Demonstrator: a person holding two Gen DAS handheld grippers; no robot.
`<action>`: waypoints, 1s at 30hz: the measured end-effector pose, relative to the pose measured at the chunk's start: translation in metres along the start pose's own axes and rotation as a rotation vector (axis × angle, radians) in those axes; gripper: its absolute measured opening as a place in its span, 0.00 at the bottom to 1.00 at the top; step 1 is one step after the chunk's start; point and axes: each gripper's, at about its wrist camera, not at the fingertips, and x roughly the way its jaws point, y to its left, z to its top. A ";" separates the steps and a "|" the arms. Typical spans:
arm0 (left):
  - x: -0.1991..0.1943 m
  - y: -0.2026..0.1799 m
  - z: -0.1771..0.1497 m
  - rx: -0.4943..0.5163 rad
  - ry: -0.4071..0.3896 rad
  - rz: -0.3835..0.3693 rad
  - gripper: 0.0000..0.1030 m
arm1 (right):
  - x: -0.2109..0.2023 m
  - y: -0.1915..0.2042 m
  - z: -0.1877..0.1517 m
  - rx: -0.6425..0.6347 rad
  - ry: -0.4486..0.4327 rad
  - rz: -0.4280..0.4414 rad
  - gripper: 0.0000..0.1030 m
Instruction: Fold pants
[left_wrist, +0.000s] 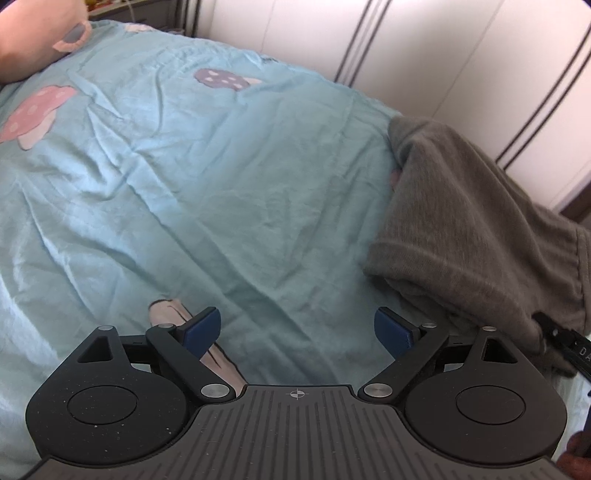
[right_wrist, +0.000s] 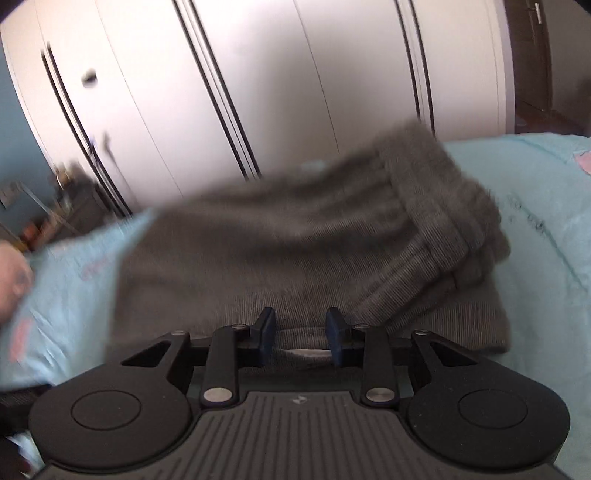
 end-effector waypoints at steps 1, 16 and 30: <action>0.001 -0.002 0.000 0.010 0.010 0.010 0.91 | 0.003 0.000 -0.004 -0.035 -0.018 -0.002 0.29; -0.048 -0.063 -0.055 0.353 0.003 0.098 0.94 | -0.098 0.000 -0.071 -0.082 0.266 -0.194 0.95; -0.111 -0.085 -0.055 0.410 0.004 0.035 0.95 | -0.120 0.017 -0.056 -0.115 0.427 -0.303 0.95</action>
